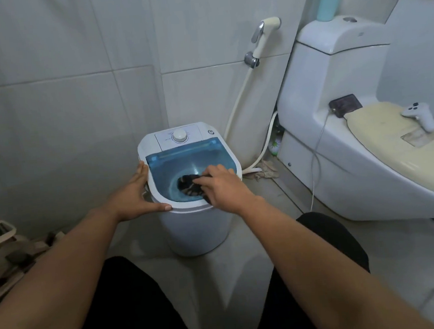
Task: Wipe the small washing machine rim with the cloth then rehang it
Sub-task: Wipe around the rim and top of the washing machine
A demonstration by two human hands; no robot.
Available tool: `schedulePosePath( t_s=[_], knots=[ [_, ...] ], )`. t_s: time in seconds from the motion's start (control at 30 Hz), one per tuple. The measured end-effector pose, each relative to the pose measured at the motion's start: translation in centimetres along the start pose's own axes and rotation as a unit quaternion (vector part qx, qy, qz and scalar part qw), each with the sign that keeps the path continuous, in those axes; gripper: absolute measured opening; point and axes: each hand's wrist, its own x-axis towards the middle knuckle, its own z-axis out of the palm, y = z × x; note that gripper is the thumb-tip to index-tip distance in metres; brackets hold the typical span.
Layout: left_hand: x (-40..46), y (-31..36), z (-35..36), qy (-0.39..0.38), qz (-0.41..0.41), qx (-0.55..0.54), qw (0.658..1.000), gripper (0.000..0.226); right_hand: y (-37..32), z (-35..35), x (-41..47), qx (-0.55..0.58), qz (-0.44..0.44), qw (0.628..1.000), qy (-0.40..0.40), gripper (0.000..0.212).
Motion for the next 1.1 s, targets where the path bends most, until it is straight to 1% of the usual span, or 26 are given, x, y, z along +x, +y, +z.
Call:
schedulePosePath(
  t_s=[0.07, 0.2, 0.33, 0.5, 0.7, 0.87, 0.93, 1.0, 1.1],
  knots=[
    [0.0, -0.1, -0.1, -0.004, -0.01, 0.014, 1.0, 0.158, 2.4, -0.6, -0.4, -0.002, 0.005, 1.0, 0.009, 0.034],
    [-0.1, 0.2, -0.1, -0.007, -0.011, 0.014, 1.0, 0.157, 6.8, -1.1, -1.3, 0.002, 0.042, 0.998, 0.041, 0.033],
    [-0.2, 0.4, -0.2, -0.012, -0.014, 0.012, 1.0, 0.155, 7.6, -0.2, -1.7, 0.021, 0.049, 0.996, 0.069, 0.032],
    [-0.4, 0.4, -0.2, -0.005, -0.013, 0.02, 1.0, 0.153, 5.0, 1.0, -2.1, 0.032, -0.013, 0.994, 0.103, 0.03],
    [-0.4, 0.3, -0.2, 0.006, -0.004, 0.011, 1.0, 0.15, -1.5, 2.0, 0.3, 0.018, -0.041, 0.998, 0.044, 0.034],
    [-0.3, -0.2, 0.4, 0.033, -0.003, -0.028, 0.999, 0.156, -6.9, 2.6, 3.3, 0.003, -0.002, 1.0, -0.009, 0.041],
    [-0.3, -0.4, 0.5, 0.04, 0.001, -0.064, 0.997, 0.158, -8.6, 3.0, 4.7, -0.002, 0.032, 0.999, -0.008, 0.039],
    [-0.4, -0.5, 0.8, 0.04, 0.015, -0.106, 0.993, 0.153, -9.6, 3.2, 6.6, 0.007, 0.067, 0.998, 0.002, 0.031],
    [-0.3, -0.5, 0.9, 0.048, 0.034, -0.136, 0.989, 0.142, -9.4, 3.5, 9.7, 0.002, 0.08, 0.997, 0.01, 0.031]
  ],
)
